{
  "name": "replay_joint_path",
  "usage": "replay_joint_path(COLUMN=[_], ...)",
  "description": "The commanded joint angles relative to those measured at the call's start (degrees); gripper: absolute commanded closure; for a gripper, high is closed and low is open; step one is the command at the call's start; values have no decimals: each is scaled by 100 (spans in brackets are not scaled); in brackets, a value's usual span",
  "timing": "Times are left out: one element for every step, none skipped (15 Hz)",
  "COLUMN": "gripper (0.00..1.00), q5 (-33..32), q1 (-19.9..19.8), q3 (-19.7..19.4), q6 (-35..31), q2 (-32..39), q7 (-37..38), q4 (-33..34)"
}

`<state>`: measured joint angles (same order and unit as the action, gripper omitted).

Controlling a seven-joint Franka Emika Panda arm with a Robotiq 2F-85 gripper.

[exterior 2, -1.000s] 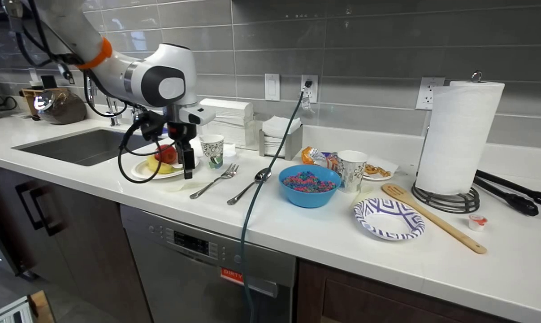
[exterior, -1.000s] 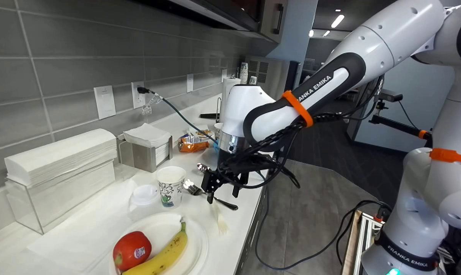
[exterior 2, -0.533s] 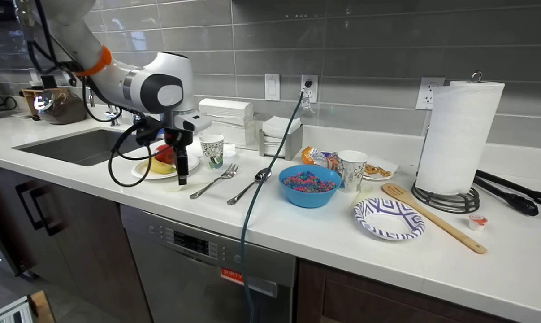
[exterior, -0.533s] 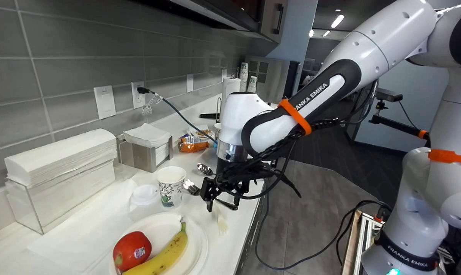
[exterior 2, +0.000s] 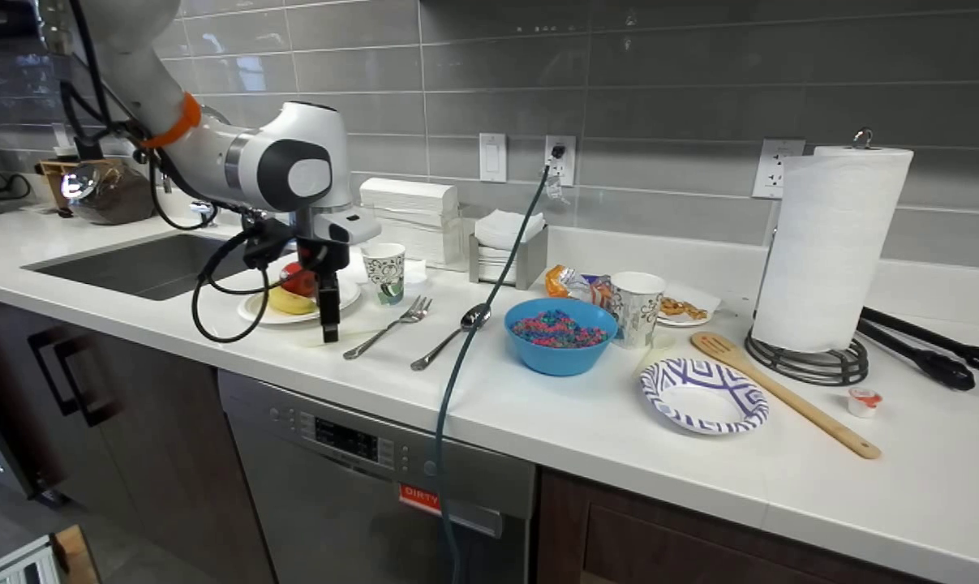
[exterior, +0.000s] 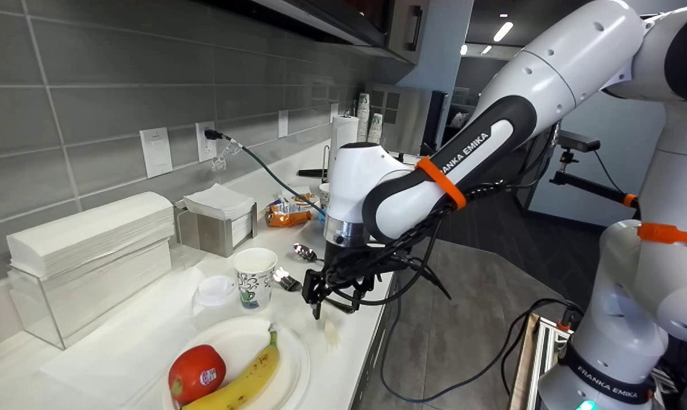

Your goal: Stick the plastic fork into the banana

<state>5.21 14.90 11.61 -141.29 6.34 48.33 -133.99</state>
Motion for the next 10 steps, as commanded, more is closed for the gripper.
replay_joint_path(gripper=[24, 22, 22, 26, 23, 23, 22, 22, 22, 23], q5=[-686, -853, -978, -1061, -1136, -1133, -1120, -1091, -1104, -1121], q1=[70, 76, 73, 71, 73, 72, 77, 87, 104, 120], q3=[-103, -114, -117, -115, -113, -96, -83, -75, -78, -85], q6=[-41, -43, -57, -87, -118, -130, -118, -126, -152, -182], q2=[68, 85, 107, 136, 151, 190, 228, 253, 268, 285], q7=[498, 611, 674, 720, 784, 777, 769, 753, 780, 802], q4=[10, 22, 37, 54, 57, 87, 122, 146, 162, 173])
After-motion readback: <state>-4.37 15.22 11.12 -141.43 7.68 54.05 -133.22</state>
